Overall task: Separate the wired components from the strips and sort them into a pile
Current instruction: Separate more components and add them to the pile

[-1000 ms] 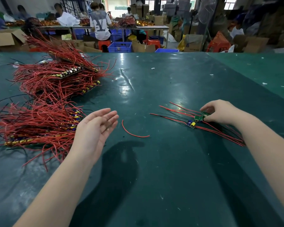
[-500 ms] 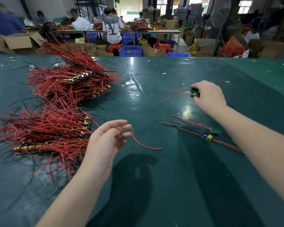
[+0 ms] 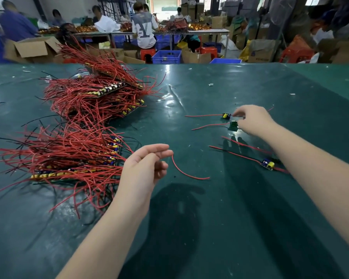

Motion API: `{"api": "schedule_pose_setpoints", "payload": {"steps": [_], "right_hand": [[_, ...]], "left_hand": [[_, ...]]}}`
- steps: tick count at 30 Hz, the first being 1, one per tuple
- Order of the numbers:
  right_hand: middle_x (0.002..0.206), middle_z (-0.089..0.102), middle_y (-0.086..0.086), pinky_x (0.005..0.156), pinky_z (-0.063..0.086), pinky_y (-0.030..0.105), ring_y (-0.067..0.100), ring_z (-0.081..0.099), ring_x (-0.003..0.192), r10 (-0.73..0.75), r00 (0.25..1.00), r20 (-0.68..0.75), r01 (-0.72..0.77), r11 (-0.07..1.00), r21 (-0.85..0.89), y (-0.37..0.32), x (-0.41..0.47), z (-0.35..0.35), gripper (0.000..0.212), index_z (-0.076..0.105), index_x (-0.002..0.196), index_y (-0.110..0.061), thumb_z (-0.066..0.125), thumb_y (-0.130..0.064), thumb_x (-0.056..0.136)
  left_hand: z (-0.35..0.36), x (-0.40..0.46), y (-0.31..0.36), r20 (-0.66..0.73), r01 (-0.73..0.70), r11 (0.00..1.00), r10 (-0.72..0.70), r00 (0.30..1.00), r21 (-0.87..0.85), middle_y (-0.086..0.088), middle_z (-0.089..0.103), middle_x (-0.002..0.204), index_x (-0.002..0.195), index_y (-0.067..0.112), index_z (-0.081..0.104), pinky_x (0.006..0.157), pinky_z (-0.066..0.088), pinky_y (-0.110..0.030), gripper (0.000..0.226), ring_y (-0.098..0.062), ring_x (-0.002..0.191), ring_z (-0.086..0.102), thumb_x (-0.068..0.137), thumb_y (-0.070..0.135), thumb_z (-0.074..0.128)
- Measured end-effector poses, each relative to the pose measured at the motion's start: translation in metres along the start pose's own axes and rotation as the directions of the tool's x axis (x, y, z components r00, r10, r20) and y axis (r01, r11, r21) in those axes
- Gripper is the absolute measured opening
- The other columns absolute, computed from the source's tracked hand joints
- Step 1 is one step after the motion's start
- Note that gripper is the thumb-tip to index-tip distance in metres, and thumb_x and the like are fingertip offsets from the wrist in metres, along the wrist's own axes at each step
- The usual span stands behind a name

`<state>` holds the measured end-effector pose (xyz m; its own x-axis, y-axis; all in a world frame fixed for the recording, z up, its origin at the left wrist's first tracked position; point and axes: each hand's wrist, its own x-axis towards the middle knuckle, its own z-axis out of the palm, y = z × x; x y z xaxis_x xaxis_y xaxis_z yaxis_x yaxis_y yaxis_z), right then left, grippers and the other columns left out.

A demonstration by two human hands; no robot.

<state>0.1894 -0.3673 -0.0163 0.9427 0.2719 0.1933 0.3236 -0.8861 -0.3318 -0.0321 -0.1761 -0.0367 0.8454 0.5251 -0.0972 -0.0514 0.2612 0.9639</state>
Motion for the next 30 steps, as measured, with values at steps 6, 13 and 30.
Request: {"api": "schedule_pose_setpoints", "payload": {"steps": [6, 13, 30], "right_hand": [[0.139, 0.052, 0.005, 0.105, 0.038, 0.034, 0.025, 0.049, 0.127, 0.204, 0.864, 0.460, -0.031, 0.934, -0.356, 0.027, -0.067, -0.045, 0.072, 0.047, 0.138, -0.017, 0.064, -0.058, 0.082], [0.109, 0.068, 0.010, 0.086, 0.049, 0.033, 0.027, 0.060, 0.104, 0.087, 0.972, 0.218, -0.024, 0.961, -0.277, 0.032, -0.110, -0.035, 0.038, 0.069, 0.112, -0.014, 0.069, -0.039, 0.083], [0.132, 0.048, 0.016, 0.100, 0.036, 0.041, 0.035, 0.035, 0.125, 0.211, 0.977, 0.007, -0.204, 0.950, -0.238, 0.012, -0.134, -0.043, 0.044, 0.058, 0.127, -0.011, 0.059, -0.035, 0.090]], "left_hand": [[0.000, -0.002, -0.001, 0.037, -0.010, 1.000, 0.010, 0.999, 0.011, 0.003, 0.074, 0.077, 0.087, 0.012, 0.069, 0.051, 0.047, -0.014, 0.039, -0.004, 0.051, 0.055, 0.088, -0.009, 0.037], [0.002, -0.002, -0.004, 0.027, -0.003, 1.000, 0.003, 1.000, 0.022, 0.002, 0.074, 0.077, 0.086, 0.012, 0.069, 0.053, 0.048, -0.015, 0.037, -0.005, 0.051, 0.054, 0.088, -0.008, 0.037], [-0.018, 0.009, 0.010, 0.040, -0.254, 0.827, 0.271, 0.962, 0.502, 0.000, 0.067, 0.099, 0.104, 0.016, 0.062, 0.069, 0.046, -0.016, 0.030, -0.016, 0.078, 0.059, 0.089, -0.001, 0.043]]}}
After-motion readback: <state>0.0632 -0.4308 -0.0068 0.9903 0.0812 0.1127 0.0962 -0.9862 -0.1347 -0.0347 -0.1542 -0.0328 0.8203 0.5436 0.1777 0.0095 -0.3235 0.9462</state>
